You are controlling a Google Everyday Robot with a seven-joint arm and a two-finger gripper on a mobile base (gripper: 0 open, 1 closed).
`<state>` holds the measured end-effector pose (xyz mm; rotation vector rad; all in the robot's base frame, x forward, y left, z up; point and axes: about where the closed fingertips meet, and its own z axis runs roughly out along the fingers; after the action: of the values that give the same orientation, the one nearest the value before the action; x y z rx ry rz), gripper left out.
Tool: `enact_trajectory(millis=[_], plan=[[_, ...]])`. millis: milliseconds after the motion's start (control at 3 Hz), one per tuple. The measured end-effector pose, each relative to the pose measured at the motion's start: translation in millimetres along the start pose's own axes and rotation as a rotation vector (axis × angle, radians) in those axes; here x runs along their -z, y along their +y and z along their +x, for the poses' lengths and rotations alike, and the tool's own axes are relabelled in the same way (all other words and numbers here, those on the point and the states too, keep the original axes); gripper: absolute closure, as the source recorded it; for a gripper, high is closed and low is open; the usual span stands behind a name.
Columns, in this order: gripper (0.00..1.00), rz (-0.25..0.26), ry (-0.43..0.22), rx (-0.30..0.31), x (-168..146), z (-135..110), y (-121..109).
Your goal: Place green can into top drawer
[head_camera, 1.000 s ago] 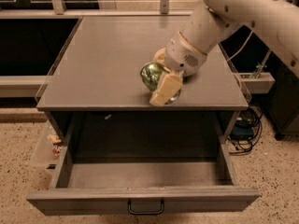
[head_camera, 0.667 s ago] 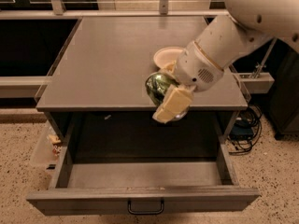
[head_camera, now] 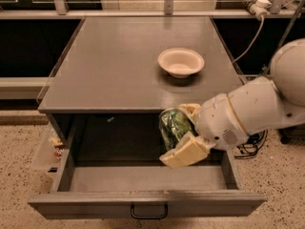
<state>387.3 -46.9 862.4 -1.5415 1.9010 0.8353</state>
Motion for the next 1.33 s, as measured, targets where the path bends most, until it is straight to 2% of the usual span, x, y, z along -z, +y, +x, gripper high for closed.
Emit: enact_trajectory(millis=[333,667,1000,1333], plan=[[1.0,0.084,-0.044,-0.068,-20,38,-2],[1.0,0.136,-0.041,-0.082,-25,44,-12],[1.0,0.142,-0.032,-0.102,-27,50,-14],[1.0,0.161,-0.077,-0.208,-45,87,-22]])
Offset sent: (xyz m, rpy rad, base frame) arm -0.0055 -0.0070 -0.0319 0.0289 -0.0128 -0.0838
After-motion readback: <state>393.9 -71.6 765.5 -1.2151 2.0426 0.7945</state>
